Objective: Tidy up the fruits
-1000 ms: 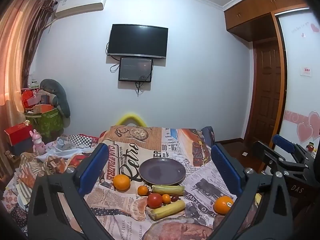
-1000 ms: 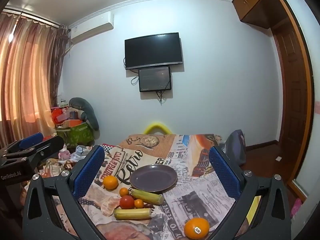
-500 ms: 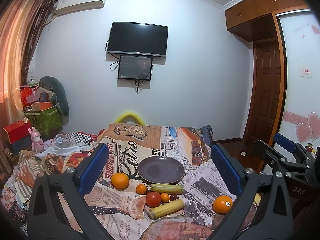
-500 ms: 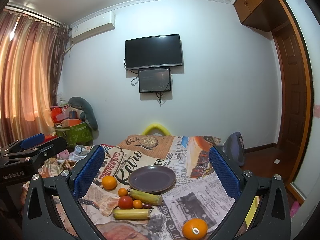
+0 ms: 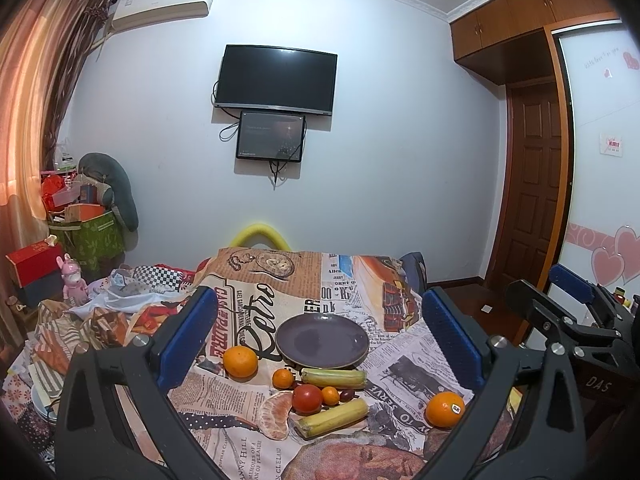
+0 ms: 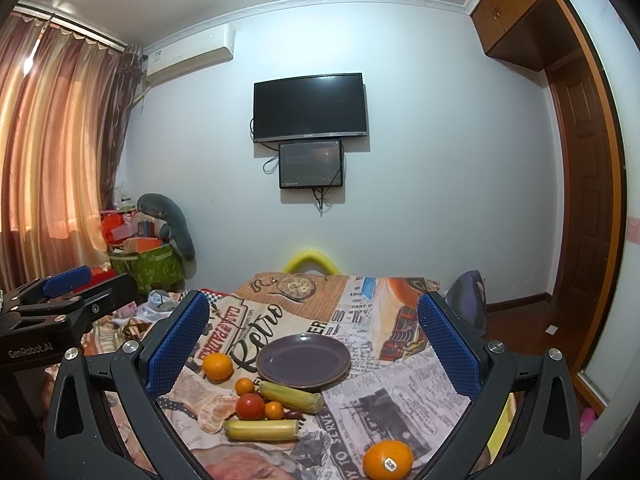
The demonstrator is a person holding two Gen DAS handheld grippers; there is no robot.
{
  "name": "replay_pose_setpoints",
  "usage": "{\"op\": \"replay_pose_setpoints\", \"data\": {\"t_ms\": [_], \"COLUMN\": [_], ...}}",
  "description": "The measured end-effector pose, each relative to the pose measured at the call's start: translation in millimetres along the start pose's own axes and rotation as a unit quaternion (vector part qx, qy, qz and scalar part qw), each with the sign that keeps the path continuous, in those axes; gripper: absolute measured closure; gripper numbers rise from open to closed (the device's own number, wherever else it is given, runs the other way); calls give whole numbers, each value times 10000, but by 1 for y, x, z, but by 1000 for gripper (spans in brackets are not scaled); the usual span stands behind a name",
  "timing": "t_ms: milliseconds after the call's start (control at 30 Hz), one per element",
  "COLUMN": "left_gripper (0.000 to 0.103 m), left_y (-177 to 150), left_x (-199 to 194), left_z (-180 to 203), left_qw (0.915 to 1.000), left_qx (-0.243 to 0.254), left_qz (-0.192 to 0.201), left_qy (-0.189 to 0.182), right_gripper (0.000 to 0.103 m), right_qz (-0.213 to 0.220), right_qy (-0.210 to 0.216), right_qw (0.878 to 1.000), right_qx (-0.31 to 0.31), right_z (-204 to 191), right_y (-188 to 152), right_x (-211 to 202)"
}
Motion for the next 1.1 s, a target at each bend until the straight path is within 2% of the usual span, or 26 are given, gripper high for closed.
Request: {"op": "replay_pose_setpoints", "data": {"t_ms": [1100], "left_gripper": [0], "left_y": [-1], "left_x": [3], "left_z": [0], "left_qw": [10000], "left_qx": [-17], "left_qz": [-24], "left_qy": [-46], "right_gripper": [0], "right_qz": [3], "right_qy": [34], "right_qw": [10000], "right_qx": [81], "right_z": [0], "right_y": [-1], "right_x": [1]}}
Point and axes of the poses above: each gripper's, at about its wrist camera, not at the fingertips, and x roughly the way its jaws point, z to its right, y to its top, the point moved 10 cm from there along x, roughly the way its jaws point, and after that the axes turned 7 degrees about y, right-handed, at the moved point
